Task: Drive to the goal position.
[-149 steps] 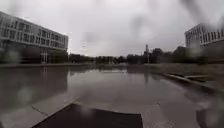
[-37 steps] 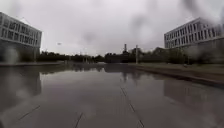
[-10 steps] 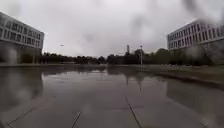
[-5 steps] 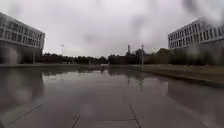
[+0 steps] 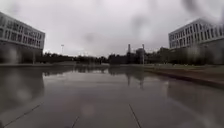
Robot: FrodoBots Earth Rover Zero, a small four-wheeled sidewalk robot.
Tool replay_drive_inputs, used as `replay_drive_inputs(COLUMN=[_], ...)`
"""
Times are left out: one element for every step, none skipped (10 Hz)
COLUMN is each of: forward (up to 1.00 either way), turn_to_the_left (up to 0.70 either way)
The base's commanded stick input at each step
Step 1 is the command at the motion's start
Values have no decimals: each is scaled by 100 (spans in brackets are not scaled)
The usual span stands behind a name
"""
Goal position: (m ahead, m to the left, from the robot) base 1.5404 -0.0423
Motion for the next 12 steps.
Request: replay_drive_inputs(forward=[55, 55, 55, 55, 55, 55, 55, 55, 55, 55, 55, 55], turn_to_the_left=[0, 0, 0, 0, 0, 0, 0, 0, 0, 0, 0, 0])
